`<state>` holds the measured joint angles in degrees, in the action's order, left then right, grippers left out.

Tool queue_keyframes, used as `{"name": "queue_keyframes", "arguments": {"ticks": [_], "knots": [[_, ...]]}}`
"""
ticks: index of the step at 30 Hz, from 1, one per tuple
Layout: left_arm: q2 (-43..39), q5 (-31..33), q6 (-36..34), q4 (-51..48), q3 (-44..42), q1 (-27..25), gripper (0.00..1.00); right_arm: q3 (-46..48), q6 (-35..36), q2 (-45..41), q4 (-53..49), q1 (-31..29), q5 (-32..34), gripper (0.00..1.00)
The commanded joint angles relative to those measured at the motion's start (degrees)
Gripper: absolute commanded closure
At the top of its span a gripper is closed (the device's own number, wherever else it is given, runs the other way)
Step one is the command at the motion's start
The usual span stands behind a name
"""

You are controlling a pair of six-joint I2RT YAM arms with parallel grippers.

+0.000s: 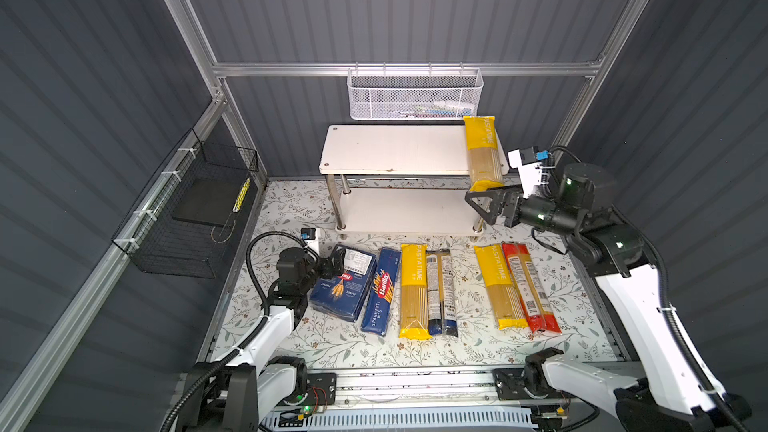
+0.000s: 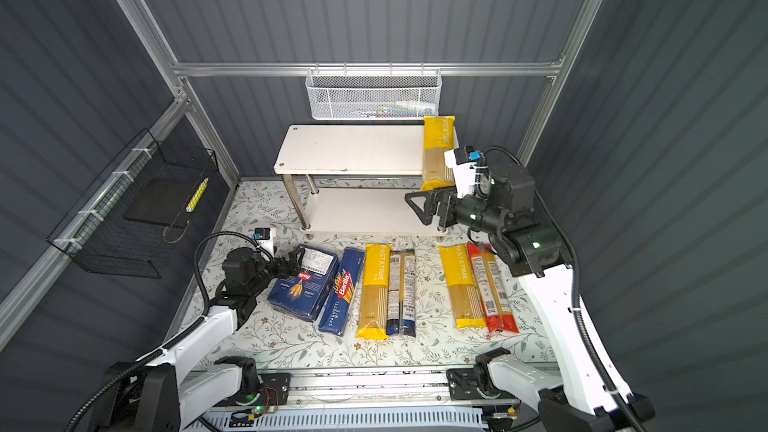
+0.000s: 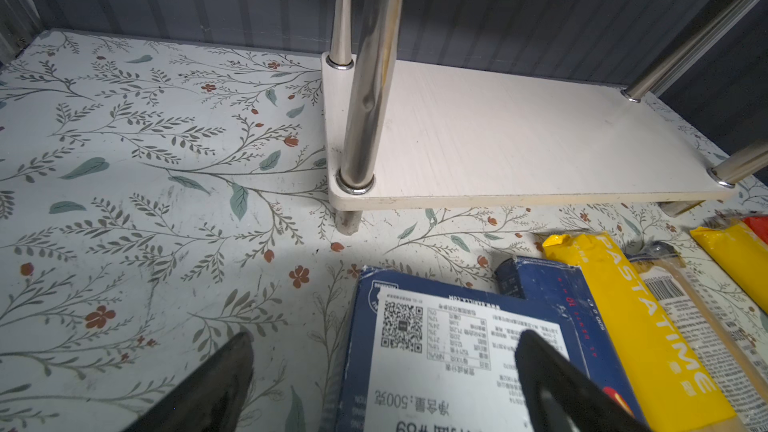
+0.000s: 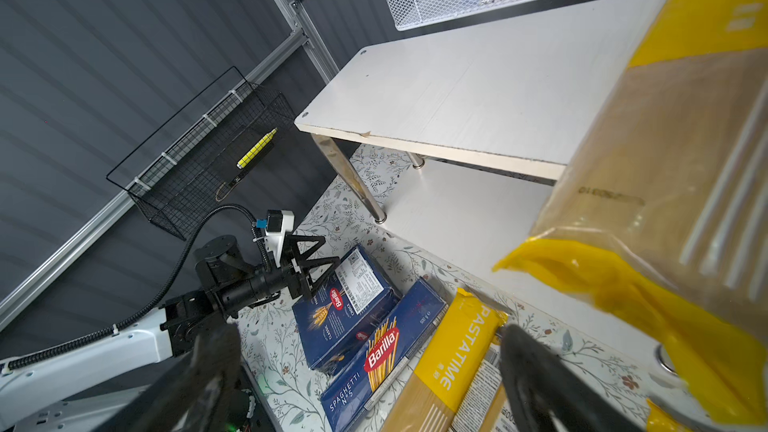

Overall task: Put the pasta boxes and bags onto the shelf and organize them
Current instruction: 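Open the right gripper and draw it back from the placed yellow bag, then move the right gripper over the second yellow PASTATIME bag on the table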

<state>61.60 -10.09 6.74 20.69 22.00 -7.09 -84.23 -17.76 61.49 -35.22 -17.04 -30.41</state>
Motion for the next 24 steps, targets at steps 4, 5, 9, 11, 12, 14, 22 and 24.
{"name": "queue_keyframes", "arguments": {"ticks": [4, 5, 9, 11, 12, 14, 22, 24], "knots": [[-0.98, -0.11, 0.69, 1.02, -0.6, -0.21, 0.01, 6.85, 0.52, -6.9, -5.05, -0.27, 3.59, 0.02], [-1.01, 0.08, 0.73, 0.94, -0.6, -0.2, 0.01, 8.56, -0.08, -8.23, -5.78, -0.28, 4.68, 0.02], [-1.31, 0.39, 0.82, 1.1, -0.82, -0.2, 0.01, 15.15, -1.03, -12.9, -8.6, -0.22, 9.13, 0.02], [-1.11, 0.4, 0.9, 0.98, -0.73, -0.2, 0.01, 18.17, -1.69, -14.45, -9.88, -0.27, 13.77, 0.02], [-1.07, 0.39, 0.93, 0.97, -0.61, -0.2, 0.01, 19.61, -2.23, -14.93, -10.75, -0.28, 16.09, 0.02], [-0.91, 0.35, 0.91, 0.86, -0.55, -0.2, 0.01, 22.04, -4.0, -15.22, -12.48, -0.27, 21.03, 0.02], [-1.54, 0.64, 0.81, 1.18, -0.98, -0.2, 0.01, 36.21, -11.92, -16.49, -8.67, -0.27, 34.93, 0.01], [-2.44, 1.08, 1.13, 1.36, -1.58, -0.2, 0.01, 40.56, -13.84, -18.54, -3.62, -0.23, 36.93, 0.01]]}}
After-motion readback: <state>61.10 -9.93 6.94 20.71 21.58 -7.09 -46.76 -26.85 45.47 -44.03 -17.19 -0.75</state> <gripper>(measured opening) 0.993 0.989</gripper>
